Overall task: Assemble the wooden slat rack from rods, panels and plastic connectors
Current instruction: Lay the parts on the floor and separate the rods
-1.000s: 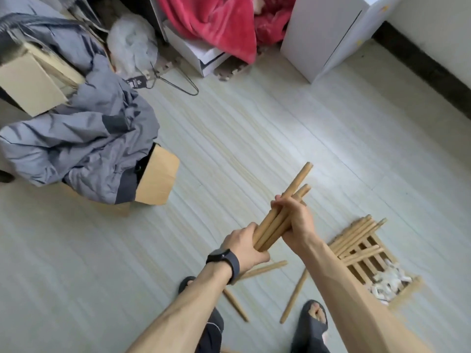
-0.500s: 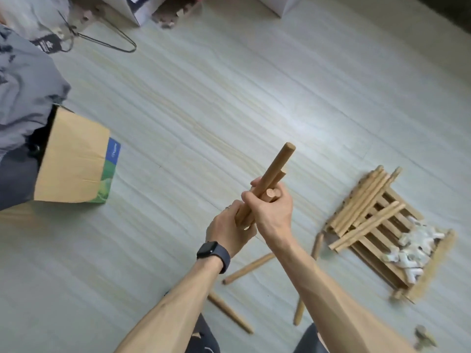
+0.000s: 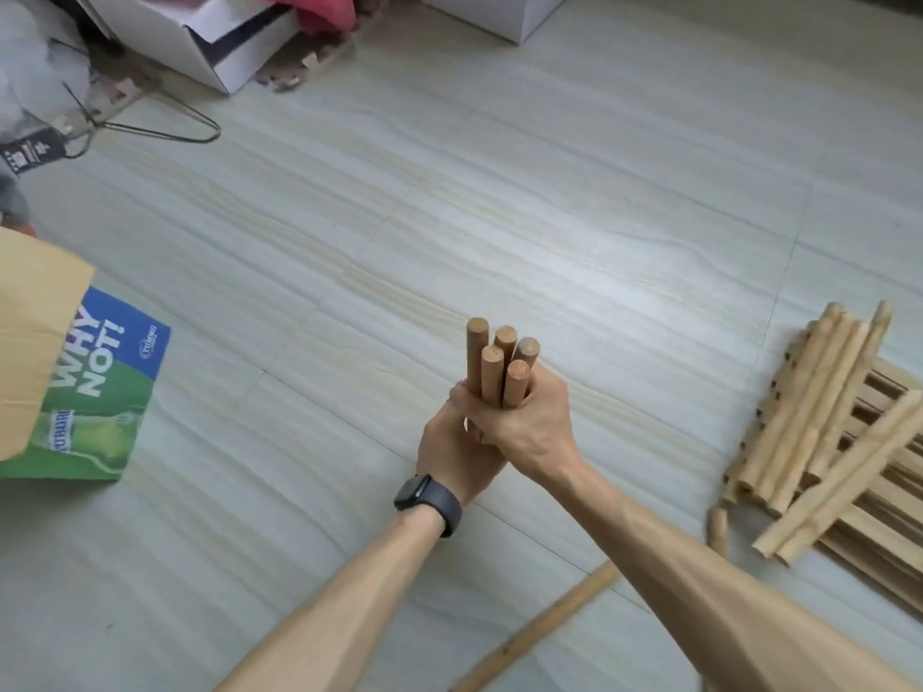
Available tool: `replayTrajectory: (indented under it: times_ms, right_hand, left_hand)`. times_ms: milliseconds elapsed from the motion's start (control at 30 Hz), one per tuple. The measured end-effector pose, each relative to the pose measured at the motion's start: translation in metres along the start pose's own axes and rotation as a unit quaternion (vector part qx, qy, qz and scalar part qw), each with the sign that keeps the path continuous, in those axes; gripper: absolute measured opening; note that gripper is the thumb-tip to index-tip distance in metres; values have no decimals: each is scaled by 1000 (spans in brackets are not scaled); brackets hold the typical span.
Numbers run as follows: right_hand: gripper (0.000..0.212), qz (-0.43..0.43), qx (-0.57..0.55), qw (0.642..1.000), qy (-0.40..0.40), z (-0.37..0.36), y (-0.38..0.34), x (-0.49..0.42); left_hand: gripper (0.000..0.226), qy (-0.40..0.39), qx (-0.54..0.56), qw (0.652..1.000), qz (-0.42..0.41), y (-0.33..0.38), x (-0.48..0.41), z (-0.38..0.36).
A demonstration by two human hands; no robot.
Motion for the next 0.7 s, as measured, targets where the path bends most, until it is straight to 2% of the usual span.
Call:
replayTrajectory:
  times_ms: [67, 133, 233, 300, 367, 400, 500, 600, 700]
  right_hand:
    - [19, -33, -15, 999, 0, 5, 14, 1]
    - [25, -42, -48, 998, 1, 14, 13, 4]
    - [33, -31, -105, 994, -8, 27, -4, 9]
    - [31, -36, -90, 995, -22, 34, -14, 11]
    - [30, -52, -61, 997, -16, 41, -17, 12]
    - [30, -64, -66, 996, -7, 45, -17, 11]
    - [29, -108, -146, 983, 5, 59, -15, 8]
    - [36, -170, -238, 956, -37, 65, -8, 12]
    - [51, -189, -216, 955, -79, 69, 12, 30]
  left_hand:
    - [38, -3, -25, 1000, -1, -5, -9, -9]
    - [33, -4, -18, 1000, 15, 0, -7, -9]
    - [44, -22, -14, 999, 42, 15, 2, -4]
    - [43, -54, -51, 996, 43, 27, 4, -1]
    - [33, -67, -88, 992, 64, 35, 5, 8]
    - [29, -71, -81, 992, 69, 36, 9, 11]
    - [36, -86, -43, 994, 58, 41, 25, 18]
    - [40, -114, -43, 992, 36, 42, 36, 19]
    - [43, -132, -93, 985, 58, 37, 43, 17]
Point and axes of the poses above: each hand's wrist, its own x-axis away from the middle knuckle, its own z-axis out of the back of the hand, y = z × x, the point moved 5 cm from there along -x, towards the middle knuckle, and after that the axes turned 11 degrees about -y, right-handed, at the moved point
